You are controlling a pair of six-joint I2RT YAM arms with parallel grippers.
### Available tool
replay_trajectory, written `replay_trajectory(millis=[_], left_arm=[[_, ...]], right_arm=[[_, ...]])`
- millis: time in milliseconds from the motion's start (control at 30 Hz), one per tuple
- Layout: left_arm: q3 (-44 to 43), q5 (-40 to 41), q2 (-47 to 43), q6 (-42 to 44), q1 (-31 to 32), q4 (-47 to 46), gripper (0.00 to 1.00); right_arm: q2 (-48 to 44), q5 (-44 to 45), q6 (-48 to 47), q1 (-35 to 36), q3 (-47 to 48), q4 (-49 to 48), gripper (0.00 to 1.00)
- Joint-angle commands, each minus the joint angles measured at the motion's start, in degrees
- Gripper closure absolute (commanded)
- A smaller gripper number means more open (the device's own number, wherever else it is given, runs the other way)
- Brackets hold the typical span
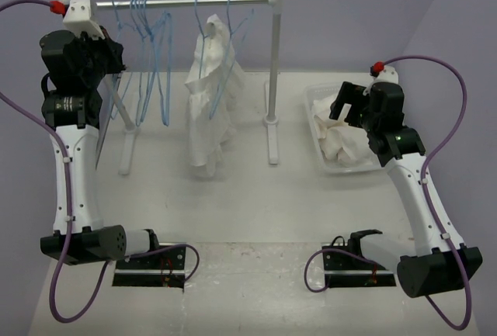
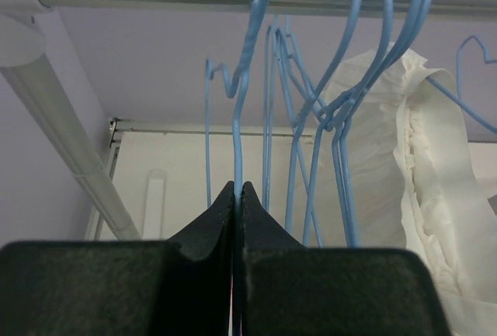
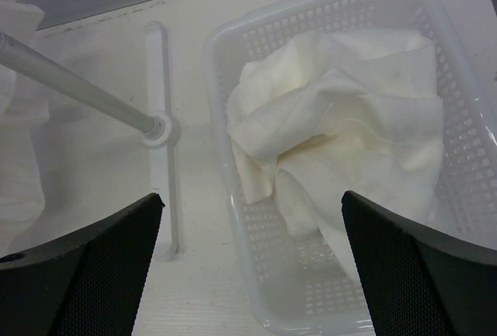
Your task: Remove the skirt from the hanger
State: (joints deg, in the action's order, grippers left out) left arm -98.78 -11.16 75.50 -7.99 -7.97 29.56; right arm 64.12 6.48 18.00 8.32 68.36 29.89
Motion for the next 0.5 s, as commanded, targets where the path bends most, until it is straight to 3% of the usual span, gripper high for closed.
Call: replay_trajectory(millis=[0, 167, 200, 300, 367, 433, 467], left_arm=[[0.5, 3.3, 0.0, -2.5, -0.3, -2.7, 1.00], [3.0, 4.0, 0.1, -3.5, -0.3, -1.4, 1.00], [3.8, 4.0, -0.3, -3.6, -0.3, -1.7, 0.85], [5.4, 4.5, -2.0, -3.5, -0.3, -1.6, 0.67], [6.1, 4.4, -3.3, -3.1, -0.3, -1.6, 0.66], [6.1, 3.9, -4.0, -2.9, -0.3, -1.3, 0.47], [5.9, 3.7, -4.4, -2.8, -0.3, -1.1, 0.22]], right_arm=[[0.3, 1.1, -1.1, 0.2, 0.1, -1.9, 0.01], [0.7, 1.2, -1.1, 0.2, 0.5, -1.3, 0.01], [0.7, 1.0, -1.1, 0.1, 0.5, -1.3, 0.01], [0.4, 0.8, -1.1, 0.2, 0.6, -1.4, 0.01], [0.1, 0.7, -1.1, 0.2, 0.7, -1.5, 0.01], [-0.1, 0.2, -1.1, 0.2, 0.7, -1.4, 0.01], [-0.1, 0.1, -1.1, 0.2, 0.7, -1.4, 0.01]])
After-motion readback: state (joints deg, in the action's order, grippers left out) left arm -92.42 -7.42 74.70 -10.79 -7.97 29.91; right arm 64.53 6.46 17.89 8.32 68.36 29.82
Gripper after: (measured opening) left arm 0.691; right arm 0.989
